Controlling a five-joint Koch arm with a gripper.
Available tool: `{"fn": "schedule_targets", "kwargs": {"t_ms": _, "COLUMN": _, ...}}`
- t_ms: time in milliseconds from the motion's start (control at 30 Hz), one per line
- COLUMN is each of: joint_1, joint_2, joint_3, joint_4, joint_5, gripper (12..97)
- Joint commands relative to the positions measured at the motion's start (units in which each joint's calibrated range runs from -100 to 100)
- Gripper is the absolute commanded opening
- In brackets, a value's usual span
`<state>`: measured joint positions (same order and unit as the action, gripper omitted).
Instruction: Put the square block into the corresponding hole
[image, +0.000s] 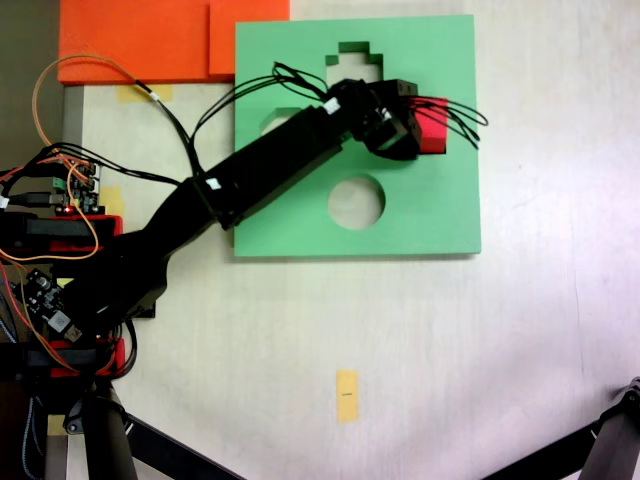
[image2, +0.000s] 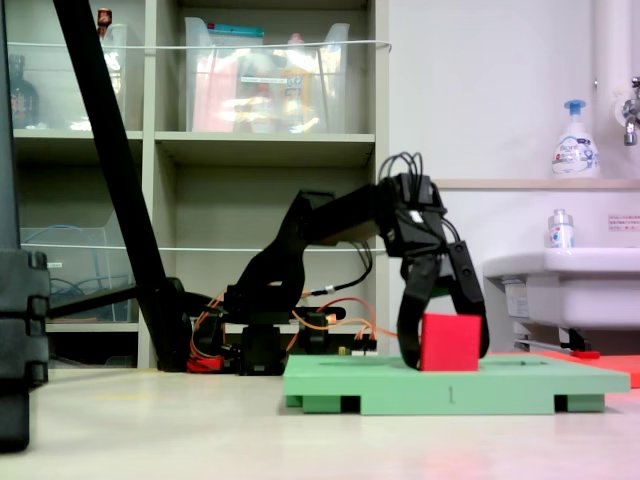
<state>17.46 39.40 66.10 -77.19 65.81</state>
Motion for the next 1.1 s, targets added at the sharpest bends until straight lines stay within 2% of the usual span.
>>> {"fn": "schedule_targets", "kwargs": {"t_ms": 0, "joint_1": -0.15, "joint_2": -0.29, "joint_3": 2.5, "joint_4": 3.19, "joint_5": 0.39, "gripper": 49.0}}
{"fn": "schedule_targets", "kwargs": {"t_ms": 67, "joint_1": -0.1, "joint_2": -0.43, "joint_3": 2.5, "joint_4": 2.9, "joint_5": 0.63, "gripper": 55.4}}
{"fn": "schedule_targets", "kwargs": {"t_ms": 167, "joint_1": 0.0, "joint_2": -1.83, "joint_3": 2.5, "joint_4": 0.59, "joint_5": 0.73, "gripper": 56.4}}
{"fn": "schedule_targets", "kwargs": {"t_ms": 200, "joint_1": 0.15, "joint_2": -2.53, "joint_3": 2.5, "joint_4": -0.66, "joint_5": 0.78, "gripper": 59.2}}
{"fn": "schedule_targets", "kwargs": {"t_ms": 300, "joint_1": 0.63, "joint_2": -7.55, "joint_3": 2.5, "joint_4": -3.84, "joint_5": 0.73, "gripper": 83.6}}
{"fn": "schedule_targets", "kwargs": {"t_ms": 333, "joint_1": 0.78, "joint_2": -9.79, "joint_3": 2.5, "joint_4": -5.19, "joint_5": 0.73, "gripper": 88.9}}
{"fn": "schedule_targets", "kwargs": {"t_ms": 467, "joint_1": 0.34, "joint_2": -25.15, "joint_3": 2.3, "joint_4": -15.49, "joint_5": -2.44, "gripper": 89.4}}
{"fn": "schedule_targets", "kwargs": {"t_ms": 733, "joint_1": -3.27, "joint_2": -64.68, "joint_3": 2.1, "joint_4": -22.81, "joint_5": -27.5, "gripper": 88.5}}
{"fn": "schedule_targets", "kwargs": {"t_ms": 833, "joint_1": -6.5, "joint_2": -72.64, "joint_3": 1.9, "joint_4": -22.81, "joint_5": -34.73, "gripper": 78.4}}
{"fn": "schedule_targets", "kwargs": {"t_ms": 900, "joint_1": -9.33, "joint_2": -73.48, "joint_3": 1.9, "joint_4": -22.81, "joint_5": -36.58, "gripper": 77.0}}
{"fn": "schedule_targets", "kwargs": {"t_ms": 967, "joint_1": -11.58, "joint_2": -76.13, "joint_3": -4.08, "joint_4": -22.81, "joint_5": -37.66, "gripper": 76.7}}
{"fn": "schedule_targets", "kwargs": {"t_ms": 1000, "joint_1": -13.43, "joint_2": -81.16, "joint_3": -12.56, "joint_4": -20.11, "joint_5": -37.7, "gripper": 73.0}}
{"fn": "schedule_targets", "kwargs": {"t_ms": 1067, "joint_1": -14.02, "joint_2": -99.45, "joint_3": -40.17, "joint_4": -1.05, "joint_5": -37.8, "gripper": 70.9}}
